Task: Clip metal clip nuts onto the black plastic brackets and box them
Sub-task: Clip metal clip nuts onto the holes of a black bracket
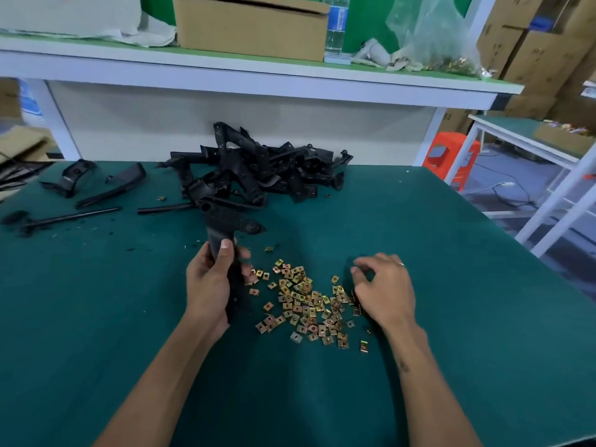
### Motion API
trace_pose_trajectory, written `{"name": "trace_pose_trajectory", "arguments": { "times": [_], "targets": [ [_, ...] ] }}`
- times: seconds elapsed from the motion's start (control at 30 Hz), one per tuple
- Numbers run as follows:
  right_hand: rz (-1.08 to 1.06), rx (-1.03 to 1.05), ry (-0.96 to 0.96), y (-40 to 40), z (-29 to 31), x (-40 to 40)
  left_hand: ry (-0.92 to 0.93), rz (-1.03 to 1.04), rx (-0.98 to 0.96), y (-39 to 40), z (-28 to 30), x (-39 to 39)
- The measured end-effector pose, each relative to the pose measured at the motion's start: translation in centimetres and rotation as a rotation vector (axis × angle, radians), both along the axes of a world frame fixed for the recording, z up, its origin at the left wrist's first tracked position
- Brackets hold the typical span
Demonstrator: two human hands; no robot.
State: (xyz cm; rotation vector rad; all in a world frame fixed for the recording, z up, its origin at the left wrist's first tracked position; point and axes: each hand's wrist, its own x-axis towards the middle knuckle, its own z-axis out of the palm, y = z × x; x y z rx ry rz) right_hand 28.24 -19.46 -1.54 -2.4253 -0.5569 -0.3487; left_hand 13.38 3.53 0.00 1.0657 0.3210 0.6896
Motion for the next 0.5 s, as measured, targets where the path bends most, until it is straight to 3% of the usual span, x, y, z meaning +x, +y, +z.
{"name": "trace_pose_trajectory", "arguments": {
  "times": [0.23, 0.5],
  "targets": [
    [0.09, -0.09, 0.009, 1.6, 0.0, -0.9, 0.03, -0.091, -0.084, -1.5, -0.5, 0.3],
    [0.119, -0.139, 0.043, 2.4, 0.2, -1.4, 0.074, -0.14, 0.065, -3.1, -1.2, 0.4]
  ]
}}
